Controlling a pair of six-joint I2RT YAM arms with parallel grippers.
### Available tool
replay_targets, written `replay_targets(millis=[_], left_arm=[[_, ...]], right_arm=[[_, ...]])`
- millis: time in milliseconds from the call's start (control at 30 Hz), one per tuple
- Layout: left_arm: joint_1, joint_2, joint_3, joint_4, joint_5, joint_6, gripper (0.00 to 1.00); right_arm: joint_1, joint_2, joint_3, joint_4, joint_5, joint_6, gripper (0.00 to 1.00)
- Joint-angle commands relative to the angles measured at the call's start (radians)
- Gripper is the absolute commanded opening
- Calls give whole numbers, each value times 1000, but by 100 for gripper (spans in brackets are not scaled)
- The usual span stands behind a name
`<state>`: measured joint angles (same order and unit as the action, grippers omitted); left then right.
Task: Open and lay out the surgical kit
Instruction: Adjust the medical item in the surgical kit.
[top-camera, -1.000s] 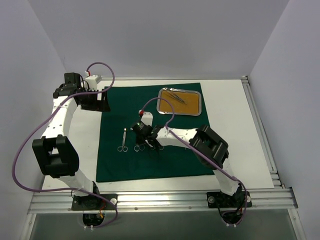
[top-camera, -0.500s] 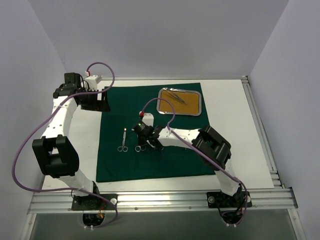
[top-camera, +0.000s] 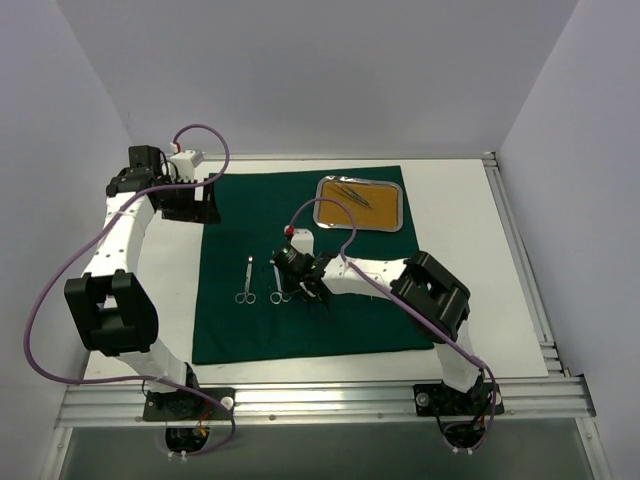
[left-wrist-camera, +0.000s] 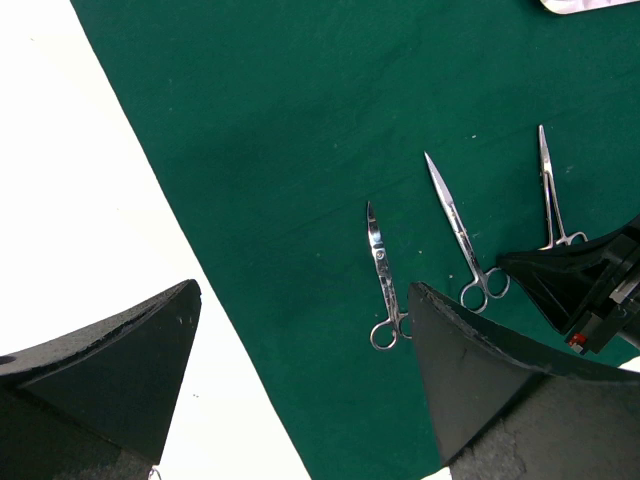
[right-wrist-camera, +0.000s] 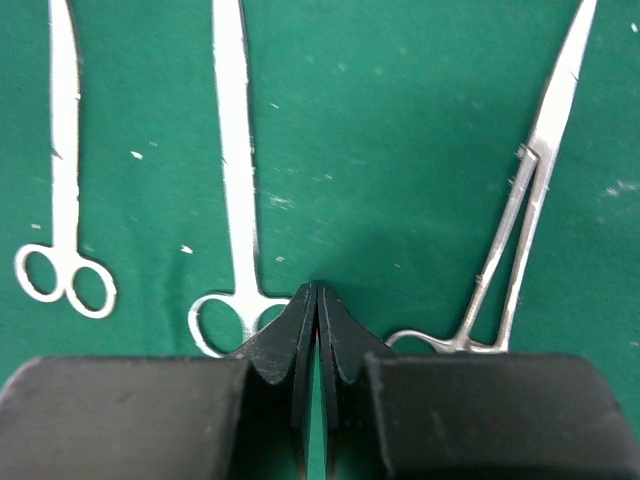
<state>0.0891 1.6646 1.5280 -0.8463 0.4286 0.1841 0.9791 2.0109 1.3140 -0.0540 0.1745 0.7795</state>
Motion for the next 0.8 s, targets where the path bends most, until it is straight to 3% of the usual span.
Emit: replay_targets(millis=[0, 767], left_arm=[[11, -37, 6, 7, 22, -3, 94], [12, -32, 6, 6, 22, -5, 94]], right_arm=[[-10, -18, -18, -38, 22, -9, 0], [7, -14, -10, 13, -95, -3, 0]])
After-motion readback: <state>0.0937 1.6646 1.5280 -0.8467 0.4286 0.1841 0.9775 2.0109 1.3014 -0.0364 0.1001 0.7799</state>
